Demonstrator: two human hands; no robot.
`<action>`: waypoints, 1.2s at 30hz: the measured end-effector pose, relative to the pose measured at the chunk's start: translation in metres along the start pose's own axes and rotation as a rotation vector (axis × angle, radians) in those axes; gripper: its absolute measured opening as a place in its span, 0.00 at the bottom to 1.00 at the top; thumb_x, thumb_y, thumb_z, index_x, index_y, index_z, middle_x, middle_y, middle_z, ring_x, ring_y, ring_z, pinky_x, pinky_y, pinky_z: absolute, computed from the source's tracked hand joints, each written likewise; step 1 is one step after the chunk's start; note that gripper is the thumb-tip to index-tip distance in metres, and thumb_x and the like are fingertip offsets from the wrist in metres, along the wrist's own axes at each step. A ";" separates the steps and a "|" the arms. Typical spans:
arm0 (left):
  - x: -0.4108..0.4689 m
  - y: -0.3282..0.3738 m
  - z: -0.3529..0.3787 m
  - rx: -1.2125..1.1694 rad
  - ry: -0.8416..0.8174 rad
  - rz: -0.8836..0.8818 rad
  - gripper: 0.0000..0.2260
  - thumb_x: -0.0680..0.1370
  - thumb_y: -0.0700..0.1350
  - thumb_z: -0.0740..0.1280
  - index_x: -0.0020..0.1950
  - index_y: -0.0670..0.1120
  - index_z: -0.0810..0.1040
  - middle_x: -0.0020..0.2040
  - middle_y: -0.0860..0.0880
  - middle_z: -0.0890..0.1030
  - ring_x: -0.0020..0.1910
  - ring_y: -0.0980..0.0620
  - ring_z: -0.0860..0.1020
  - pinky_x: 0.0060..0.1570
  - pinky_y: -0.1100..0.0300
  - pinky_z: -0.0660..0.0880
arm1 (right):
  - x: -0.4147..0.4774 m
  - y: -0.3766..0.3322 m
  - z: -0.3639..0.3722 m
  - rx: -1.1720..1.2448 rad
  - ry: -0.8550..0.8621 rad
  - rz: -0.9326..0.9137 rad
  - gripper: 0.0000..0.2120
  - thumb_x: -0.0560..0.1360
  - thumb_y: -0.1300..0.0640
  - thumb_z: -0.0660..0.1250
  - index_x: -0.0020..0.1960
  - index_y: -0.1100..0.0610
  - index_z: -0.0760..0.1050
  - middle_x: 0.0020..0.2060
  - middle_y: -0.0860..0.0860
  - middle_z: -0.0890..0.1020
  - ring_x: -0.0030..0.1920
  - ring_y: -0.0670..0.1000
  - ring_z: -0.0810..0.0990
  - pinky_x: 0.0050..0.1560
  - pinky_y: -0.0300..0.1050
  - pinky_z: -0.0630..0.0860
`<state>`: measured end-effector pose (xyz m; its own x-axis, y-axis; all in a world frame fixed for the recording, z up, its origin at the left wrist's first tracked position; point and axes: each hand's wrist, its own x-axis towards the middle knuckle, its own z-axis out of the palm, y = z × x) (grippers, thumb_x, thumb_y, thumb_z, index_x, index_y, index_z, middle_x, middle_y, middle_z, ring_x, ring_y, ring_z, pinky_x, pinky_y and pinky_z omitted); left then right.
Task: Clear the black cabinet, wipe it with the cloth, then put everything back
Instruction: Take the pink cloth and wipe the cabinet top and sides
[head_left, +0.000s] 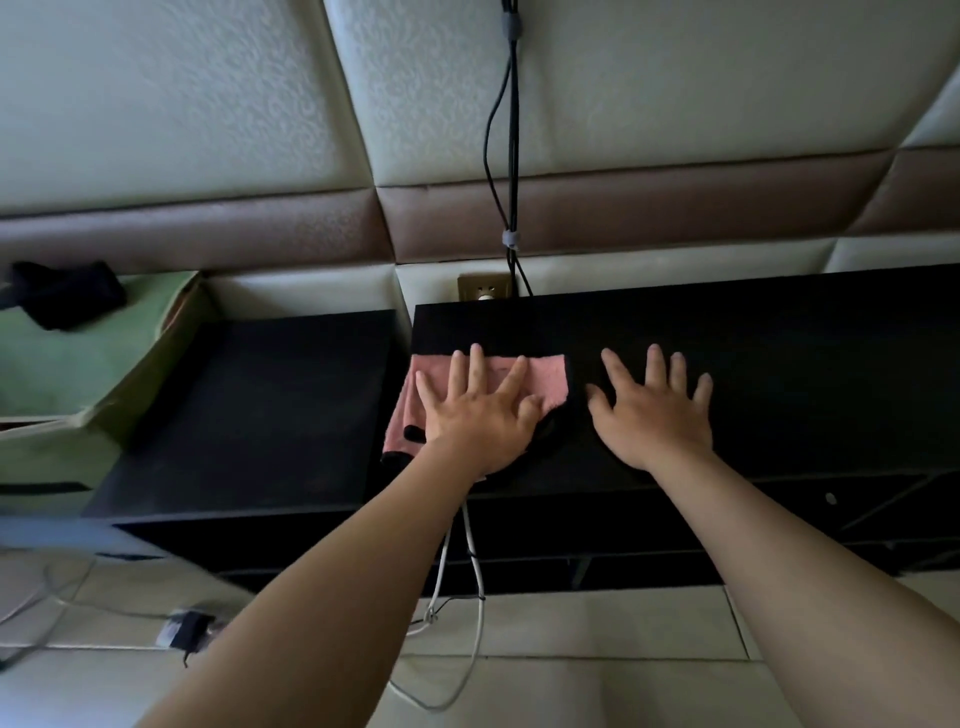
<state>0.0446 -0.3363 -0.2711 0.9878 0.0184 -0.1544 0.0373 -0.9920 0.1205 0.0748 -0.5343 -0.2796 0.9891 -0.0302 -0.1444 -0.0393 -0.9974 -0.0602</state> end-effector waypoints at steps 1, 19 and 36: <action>-0.013 0.003 0.003 0.000 0.003 0.006 0.29 0.79 0.67 0.39 0.80 0.65 0.40 0.82 0.44 0.38 0.80 0.42 0.36 0.71 0.28 0.35 | -0.001 0.000 0.000 -0.005 0.003 -0.003 0.32 0.79 0.30 0.39 0.80 0.37 0.42 0.82 0.56 0.45 0.81 0.62 0.42 0.77 0.68 0.42; -0.088 0.030 0.013 0.010 -0.074 -0.030 0.27 0.82 0.64 0.41 0.79 0.65 0.37 0.81 0.44 0.35 0.79 0.42 0.33 0.70 0.28 0.31 | -0.008 0.007 -0.002 0.033 -0.016 -0.057 0.32 0.79 0.31 0.38 0.81 0.39 0.42 0.82 0.58 0.44 0.80 0.63 0.41 0.76 0.68 0.39; 0.016 0.032 -0.001 -0.011 -0.017 -0.037 0.28 0.80 0.64 0.40 0.80 0.65 0.40 0.82 0.42 0.38 0.80 0.41 0.36 0.70 0.26 0.35 | -0.006 0.007 0.002 0.076 0.029 -0.063 0.28 0.82 0.39 0.42 0.81 0.38 0.44 0.82 0.56 0.45 0.81 0.61 0.41 0.77 0.66 0.41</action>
<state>0.0618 -0.3681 -0.2690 0.9831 0.0524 -0.1754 0.0750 -0.9893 0.1249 0.0685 -0.5414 -0.2807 0.9935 0.0290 -0.1097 0.0130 -0.9896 -0.1434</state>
